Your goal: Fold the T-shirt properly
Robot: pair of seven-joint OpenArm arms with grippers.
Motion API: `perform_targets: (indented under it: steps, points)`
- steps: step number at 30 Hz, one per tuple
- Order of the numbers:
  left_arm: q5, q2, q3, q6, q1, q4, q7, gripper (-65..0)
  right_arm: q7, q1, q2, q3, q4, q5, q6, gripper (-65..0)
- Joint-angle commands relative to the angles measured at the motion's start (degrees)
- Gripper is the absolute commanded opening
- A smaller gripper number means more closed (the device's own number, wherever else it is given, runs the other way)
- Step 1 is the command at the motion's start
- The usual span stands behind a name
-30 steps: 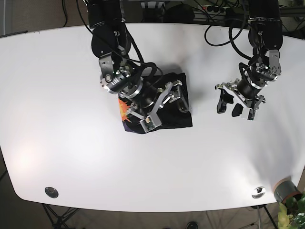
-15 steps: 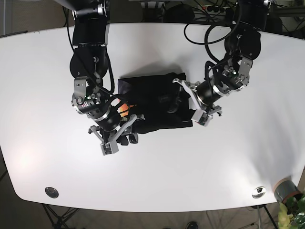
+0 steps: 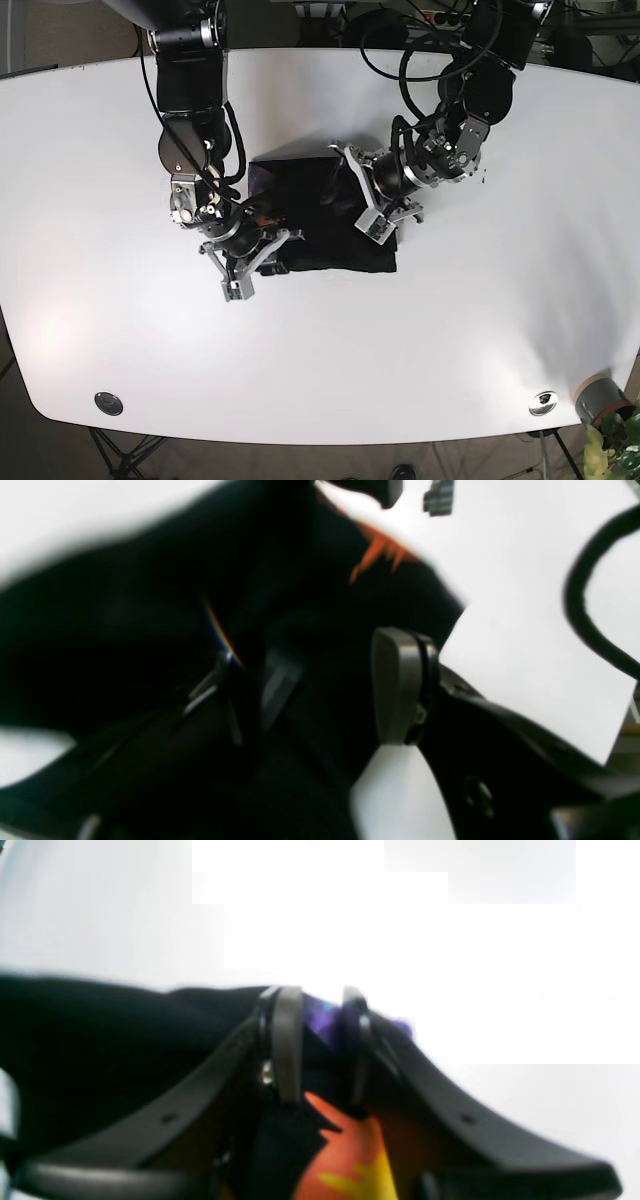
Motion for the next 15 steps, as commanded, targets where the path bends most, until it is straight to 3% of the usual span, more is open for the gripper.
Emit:
perform_targets:
  steps: [1, 3, 9, 15]
  points:
    - [-0.11, -0.69, -2.33, 0.09, -1.18, -2.74, -1.38, -34.4, 3.73, 1.56, -0.15, -0.08, -2.77, 0.18, 0.36, -52.6]
    - [-0.11, -1.39, -4.0, 0.09, -1.18, -4.59, -1.38, -34.4, 5.76, 1.56, 0.64, -0.08, -4.8, 0.27, 0.71, -52.6]
    - [-0.2, -4.55, -4.96, 0.09, -1.18, -8.19, -1.91, -34.4, 7.08, 1.65, 1.26, 0.1, -8.22, 0.18, 4.58, -52.6]
    - [-0.38, -6.14, -4.96, 0.09, -0.48, -8.28, -4.99, -34.4, 7.08, 1.65, 1.26, 0.1, -8.22, 0.1, 4.67, -52.8]
